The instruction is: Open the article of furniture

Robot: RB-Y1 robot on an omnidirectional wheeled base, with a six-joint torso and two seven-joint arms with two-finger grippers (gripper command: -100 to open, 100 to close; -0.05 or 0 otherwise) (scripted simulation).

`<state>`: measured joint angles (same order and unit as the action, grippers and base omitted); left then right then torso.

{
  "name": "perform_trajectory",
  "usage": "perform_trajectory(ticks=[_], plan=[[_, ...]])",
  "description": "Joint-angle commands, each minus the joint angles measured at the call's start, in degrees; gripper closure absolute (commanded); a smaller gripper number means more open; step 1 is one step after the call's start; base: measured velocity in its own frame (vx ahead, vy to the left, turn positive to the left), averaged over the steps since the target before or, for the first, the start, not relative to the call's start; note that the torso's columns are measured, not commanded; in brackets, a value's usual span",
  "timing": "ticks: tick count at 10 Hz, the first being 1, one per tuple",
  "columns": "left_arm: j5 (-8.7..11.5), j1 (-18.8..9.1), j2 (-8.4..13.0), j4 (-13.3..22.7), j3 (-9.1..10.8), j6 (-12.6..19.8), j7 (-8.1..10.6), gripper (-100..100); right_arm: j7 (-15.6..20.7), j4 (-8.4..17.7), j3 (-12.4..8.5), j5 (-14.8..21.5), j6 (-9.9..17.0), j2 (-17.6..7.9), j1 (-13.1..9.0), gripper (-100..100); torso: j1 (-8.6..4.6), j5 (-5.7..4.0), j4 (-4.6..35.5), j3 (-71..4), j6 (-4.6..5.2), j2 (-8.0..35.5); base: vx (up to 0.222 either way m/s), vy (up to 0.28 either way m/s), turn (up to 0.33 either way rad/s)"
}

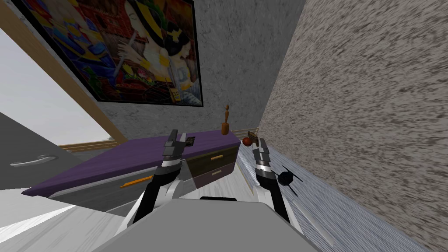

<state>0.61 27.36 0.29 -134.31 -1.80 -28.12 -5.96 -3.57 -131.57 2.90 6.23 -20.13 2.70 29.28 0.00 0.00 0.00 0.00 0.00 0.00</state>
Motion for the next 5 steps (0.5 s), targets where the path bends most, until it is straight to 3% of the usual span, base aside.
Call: perform_trajectory(ticks=[1,5], plan=[[0.0,0.0,0.0,0.0,0.0,0.0,0.0,0,0.0,0.0,0.0,0.0,0.0,0.0,0.0,0,0.0,0.0,2.35,-4.67,0.0,2.32,0.0,0.0,0.0],[0.0,0.0,0.0,-0.01,0.0,0.0,0.0,0,0.0,-0.01,0.0,0.0,0.0,0.0,0.0,0,0.0,0.0,18.46,-36.92,0.0,18.45,0.0,0.0,0.0]])
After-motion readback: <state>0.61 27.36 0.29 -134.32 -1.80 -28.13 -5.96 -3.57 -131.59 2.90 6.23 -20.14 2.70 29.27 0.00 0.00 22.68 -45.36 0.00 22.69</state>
